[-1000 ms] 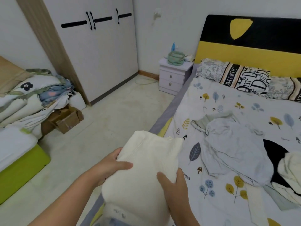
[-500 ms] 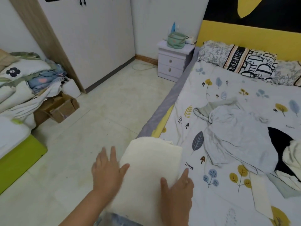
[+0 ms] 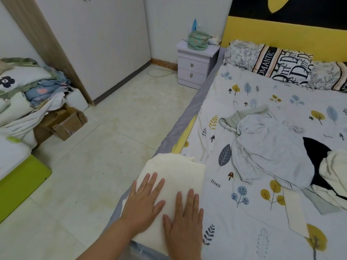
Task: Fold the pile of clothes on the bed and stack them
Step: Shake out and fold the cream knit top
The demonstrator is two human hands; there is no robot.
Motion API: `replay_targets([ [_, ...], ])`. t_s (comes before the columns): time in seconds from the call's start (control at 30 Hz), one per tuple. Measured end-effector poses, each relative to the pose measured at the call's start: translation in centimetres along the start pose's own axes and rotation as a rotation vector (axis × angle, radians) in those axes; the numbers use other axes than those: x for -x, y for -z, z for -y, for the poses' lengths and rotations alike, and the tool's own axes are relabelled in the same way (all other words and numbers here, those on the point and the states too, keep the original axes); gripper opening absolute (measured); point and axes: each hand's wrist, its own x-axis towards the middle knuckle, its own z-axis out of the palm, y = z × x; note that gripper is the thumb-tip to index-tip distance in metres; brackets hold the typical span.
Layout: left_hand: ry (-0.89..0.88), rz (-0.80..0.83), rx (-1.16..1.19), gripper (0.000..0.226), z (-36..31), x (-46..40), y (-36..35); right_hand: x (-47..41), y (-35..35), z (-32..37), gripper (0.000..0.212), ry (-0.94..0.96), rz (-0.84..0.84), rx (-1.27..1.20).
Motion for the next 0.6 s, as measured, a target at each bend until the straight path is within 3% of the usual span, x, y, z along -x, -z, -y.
replay_targets([
  [0.1,0.026,0.026,-0.001,0.063,-0.1,-0.2,0.7,-0.3,1.4,0.3,0.057,0.023,0.005,0.030],
  [0.2,0.019,0.069,0.030,0.062,-0.5,0.0,2.6,-0.4,2.6,0.1,0.071,0.100,0.124,0.048],
  [0.27,0.009,0.071,0.065,0.058,-0.8,0.4,4.3,-0.4,4.2,-0.1,0.073,0.108,0.043,0.075],
  [0.37,-0.035,0.031,0.082,0.048,-1.5,1.2,6.9,0.5,6.5,-0.6,0.061,0.180,0.126,0.042],
  [0.43,-0.081,0.006,0.141,0.042,-2.4,1.9,8.6,0.9,8.2,-1.5,0.053,0.208,0.050,0.067],
  [0.53,-0.158,0.014,0.163,0.037,-4.7,2.8,10.4,2.6,10.8,-2.9,0.036,0.182,0.242,0.086],
  [0.6,-0.209,0.016,0.168,0.035,-6.5,3.2,11.0,3.6,12.3,-4.5,0.035,0.156,0.278,0.127],
])
